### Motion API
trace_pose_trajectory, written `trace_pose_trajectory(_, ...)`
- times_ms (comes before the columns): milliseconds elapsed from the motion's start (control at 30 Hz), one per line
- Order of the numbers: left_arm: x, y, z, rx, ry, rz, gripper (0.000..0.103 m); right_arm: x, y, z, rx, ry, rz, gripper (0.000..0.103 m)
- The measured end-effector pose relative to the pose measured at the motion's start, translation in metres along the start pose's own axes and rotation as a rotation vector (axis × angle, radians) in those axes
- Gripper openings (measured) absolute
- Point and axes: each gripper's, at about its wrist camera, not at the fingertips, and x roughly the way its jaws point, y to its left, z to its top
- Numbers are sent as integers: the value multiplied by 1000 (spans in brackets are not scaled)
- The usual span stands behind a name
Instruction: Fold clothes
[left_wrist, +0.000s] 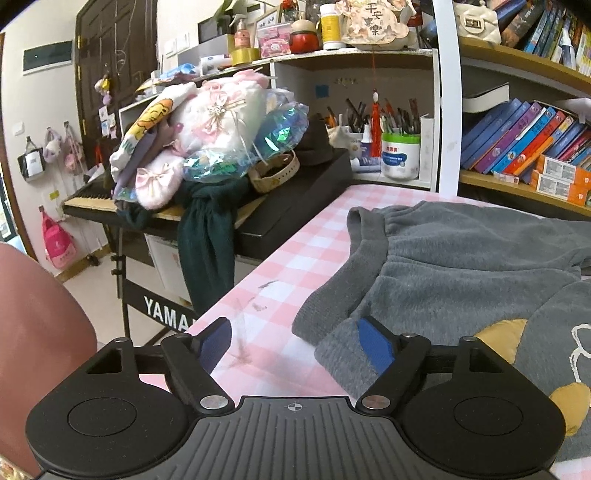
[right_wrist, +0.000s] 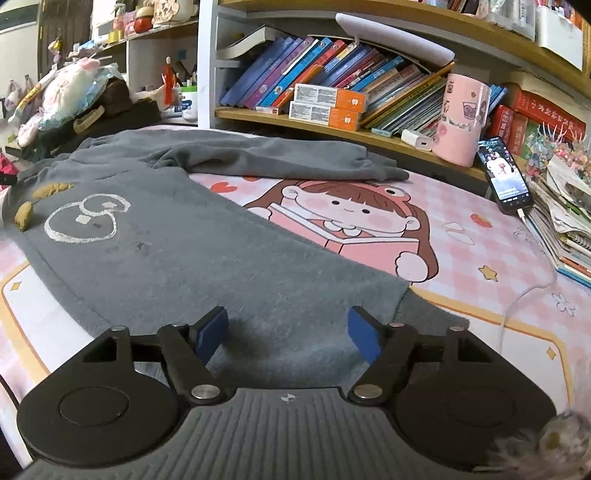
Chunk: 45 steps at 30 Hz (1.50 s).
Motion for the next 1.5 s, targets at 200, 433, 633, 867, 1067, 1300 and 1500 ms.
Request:
trace_pose_trajectory(200,6,4,-1,-45,9,-12,79,1,0,-2,5,-2,1,76)
trace_pose_trajectory(433,14,8,-2,-98,32,-48,63,0,0,-2,5,0,-3,76)
trace_pose_trajectory(633,28,22,2,-241,66,-94,24,0,2,-2,4,5,28,77)
trace_pose_trajectory(867,32,21,5,-239,73,-61,23,1,10,-3,-1,2,81,79)
trace_pose_trajectory(1067,30,26,2,-242,75,-67,24,1,9,-3,3,2,84,79)
trace_pose_trajectory(1300,22,21,4,-193,53,-5,50,1,9,-3,3,1,83,79)
trace_pose_trajectory(1500,-4,15,7,-140,-36,48,55,-16,0,0,46,-58,64,67)
